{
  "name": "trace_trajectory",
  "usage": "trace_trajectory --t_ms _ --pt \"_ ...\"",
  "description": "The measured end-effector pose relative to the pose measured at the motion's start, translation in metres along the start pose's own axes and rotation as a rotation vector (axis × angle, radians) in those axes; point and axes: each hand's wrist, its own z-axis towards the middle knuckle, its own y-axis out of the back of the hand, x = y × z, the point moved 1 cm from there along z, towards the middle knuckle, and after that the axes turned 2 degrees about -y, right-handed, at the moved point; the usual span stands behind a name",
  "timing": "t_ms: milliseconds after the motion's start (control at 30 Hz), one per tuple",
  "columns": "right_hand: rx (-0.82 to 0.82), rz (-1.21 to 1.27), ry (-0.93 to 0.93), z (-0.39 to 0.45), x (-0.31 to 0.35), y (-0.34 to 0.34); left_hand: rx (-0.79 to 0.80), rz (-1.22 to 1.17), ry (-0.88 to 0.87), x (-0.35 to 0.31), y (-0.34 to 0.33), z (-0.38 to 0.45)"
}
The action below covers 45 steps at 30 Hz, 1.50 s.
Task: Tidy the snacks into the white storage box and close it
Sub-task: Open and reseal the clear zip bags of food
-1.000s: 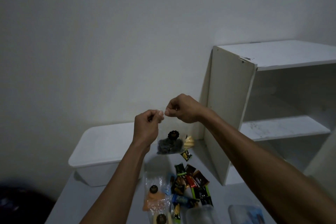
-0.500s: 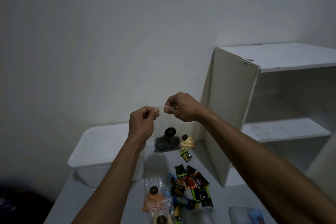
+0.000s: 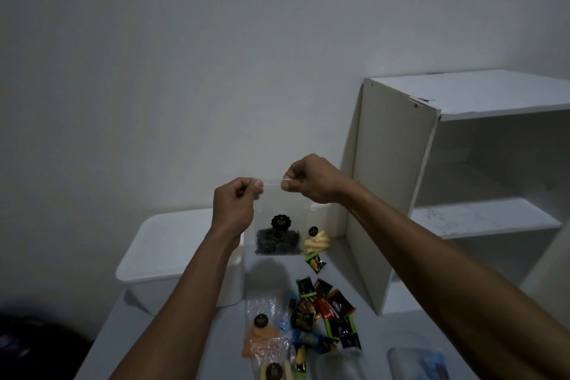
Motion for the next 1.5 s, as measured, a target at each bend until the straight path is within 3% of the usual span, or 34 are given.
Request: trace_trajectory --t_ms 700,1167,1400,1500 --pt "-0.017 -0.003 -0.028 -0.002 -0.008 0.003 -0.026 0.022 0.001 0.005 0.012 0.004" --pt "-0.097 0.142 -0.072 -0.005 -0.02 -0.001 -0.047 -0.022 0.054 0.01 0.015 0.006" --pt "0.066 0.287 -0.087 -0.011 -0.007 -0.001 0.038 -0.001 0.018 0.013 0.012 -0.002" --pt "0.129 0.211 -0.091 -0.006 0.0 -0.007 0.074 0.022 0.0 0.012 0.007 -0.004"
